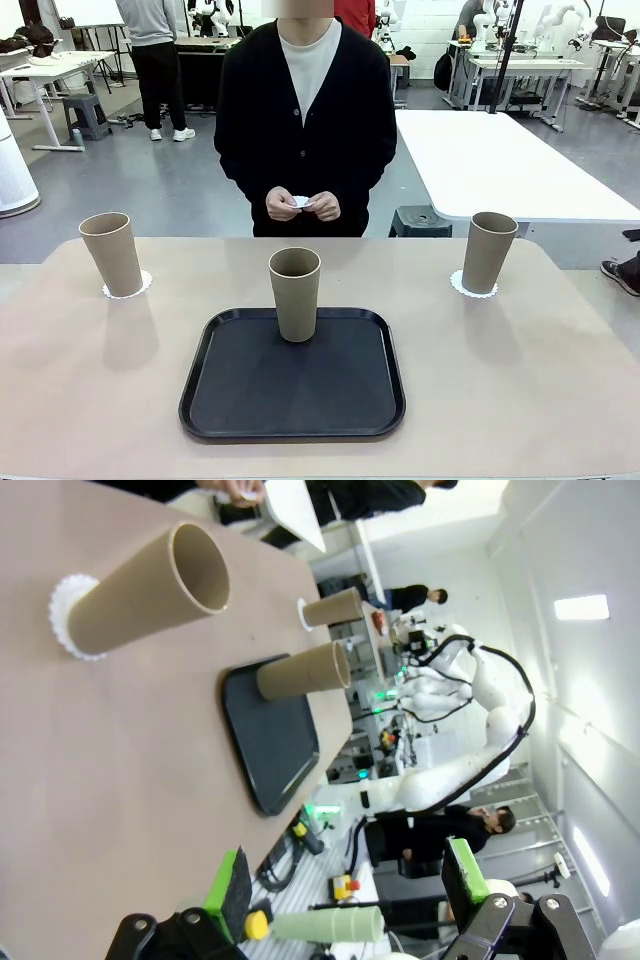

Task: Place coasters on the table and set cups on them.
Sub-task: Take one Reusable plastic cup from the Flat Tray and place it on a coaster set by the human.

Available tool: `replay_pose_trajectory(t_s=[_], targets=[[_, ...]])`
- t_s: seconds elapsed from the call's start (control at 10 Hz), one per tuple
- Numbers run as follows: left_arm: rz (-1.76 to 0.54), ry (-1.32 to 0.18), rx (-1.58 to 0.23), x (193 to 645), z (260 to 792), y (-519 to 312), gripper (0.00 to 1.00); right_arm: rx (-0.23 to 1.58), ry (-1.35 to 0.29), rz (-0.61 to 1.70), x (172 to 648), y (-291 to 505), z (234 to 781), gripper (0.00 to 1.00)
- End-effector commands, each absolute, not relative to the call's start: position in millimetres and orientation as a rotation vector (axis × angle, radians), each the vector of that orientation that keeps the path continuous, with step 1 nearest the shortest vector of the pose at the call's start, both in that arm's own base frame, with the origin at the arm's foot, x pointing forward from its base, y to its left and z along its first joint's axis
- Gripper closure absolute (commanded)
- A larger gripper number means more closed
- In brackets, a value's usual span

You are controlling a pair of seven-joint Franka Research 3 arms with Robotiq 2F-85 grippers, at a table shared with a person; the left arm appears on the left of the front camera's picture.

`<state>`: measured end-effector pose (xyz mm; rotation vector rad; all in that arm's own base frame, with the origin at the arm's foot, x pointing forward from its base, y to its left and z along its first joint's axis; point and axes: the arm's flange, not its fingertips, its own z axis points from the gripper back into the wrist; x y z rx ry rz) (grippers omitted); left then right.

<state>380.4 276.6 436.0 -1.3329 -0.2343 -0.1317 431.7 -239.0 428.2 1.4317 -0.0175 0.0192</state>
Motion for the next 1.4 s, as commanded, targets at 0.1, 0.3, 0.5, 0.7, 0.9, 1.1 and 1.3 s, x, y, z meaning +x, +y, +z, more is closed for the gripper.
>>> replay_pose_trajectory(t_s=[0.1,0.3,0.5,0.7,0.9,1.1,1.3], targets=[[-0.128,-0.235,-1.339,379.5,439.8,276.9,0.00,1.432,-0.017,0.019,431.7,-239.0,428.2,0.00],[-0.128,-0.235,-1.339,379.5,439.8,276.9,0.00,1.432,-0.017,0.019,431.7,-239.0,428.2,0.00],[-0.128,-0.235,-1.339,379.5,439.8,276.9,0.00,1.432,-0.017,0.019,431.7,-239.0,428.2,0.00],[-0.128,-0.235,-1.339,379.5,439.8,276.9,0.00,1.432,-0.017,0.019,431.7,-239.0,428.2,0.00],[-0.128,-0.235,-1.339,379.5,439.8,276.9,0.00,1.432,-0.017,0.019,431.7,-239.0,428.2,0.00],[-0.128,-0.235,-1.339,379.5,439.8,276.9,0.00,1.432,-0.017,0.019,431.7,-239.0,428.2,0.00],[-0.128,-0.235,-1.339,379.5,439.8,276.9,0.00,1.432,-0.017,0.019,431.7,-239.0,428.2,0.00]])
